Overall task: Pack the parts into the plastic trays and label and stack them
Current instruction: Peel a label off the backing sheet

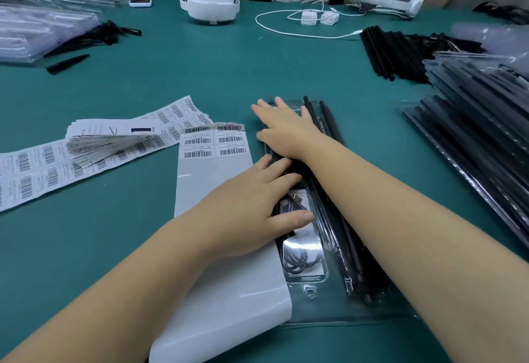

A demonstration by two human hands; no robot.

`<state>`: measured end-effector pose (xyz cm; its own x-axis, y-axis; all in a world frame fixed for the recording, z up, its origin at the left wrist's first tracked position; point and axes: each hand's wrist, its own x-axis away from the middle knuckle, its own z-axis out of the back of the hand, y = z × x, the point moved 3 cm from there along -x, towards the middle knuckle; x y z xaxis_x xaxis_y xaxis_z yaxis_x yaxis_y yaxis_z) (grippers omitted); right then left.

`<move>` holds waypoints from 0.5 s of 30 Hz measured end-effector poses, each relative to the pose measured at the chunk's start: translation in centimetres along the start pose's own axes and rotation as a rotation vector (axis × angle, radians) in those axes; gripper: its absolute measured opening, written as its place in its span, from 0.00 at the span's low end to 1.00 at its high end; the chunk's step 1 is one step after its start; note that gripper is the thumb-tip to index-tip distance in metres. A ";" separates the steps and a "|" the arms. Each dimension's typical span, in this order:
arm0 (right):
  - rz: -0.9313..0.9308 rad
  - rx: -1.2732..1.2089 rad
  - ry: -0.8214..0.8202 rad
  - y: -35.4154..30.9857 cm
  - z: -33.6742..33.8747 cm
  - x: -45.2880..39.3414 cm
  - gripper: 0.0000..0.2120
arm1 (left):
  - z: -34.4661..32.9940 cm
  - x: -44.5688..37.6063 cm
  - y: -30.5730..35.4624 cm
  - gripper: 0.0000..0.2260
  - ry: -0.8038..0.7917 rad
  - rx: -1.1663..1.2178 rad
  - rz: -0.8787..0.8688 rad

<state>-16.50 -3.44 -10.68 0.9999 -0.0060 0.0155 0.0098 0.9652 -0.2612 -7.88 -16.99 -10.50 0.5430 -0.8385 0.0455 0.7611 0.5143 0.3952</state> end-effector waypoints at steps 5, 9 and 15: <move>-0.079 -0.351 0.388 0.0 3.8 4.1 0.19 | 0.0 0.2 -0.2 0.34 0.032 -0.018 0.008; -0.017 0.070 0.254 -1.3 4.1 12.3 0.21 | 0.1 0.3 -0.6 0.43 0.036 -0.005 0.103; 0.057 0.379 0.026 -3.0 1.0 24.2 0.37 | 0.9 0.3 -2.1 0.38 0.013 0.104 0.088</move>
<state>7.70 -6.25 -8.57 0.9987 0.0486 -0.0147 -0.0466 0.9923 0.1143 -9.65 -18.43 -10.44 0.6111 -0.7882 0.0730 0.6697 0.5640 0.4831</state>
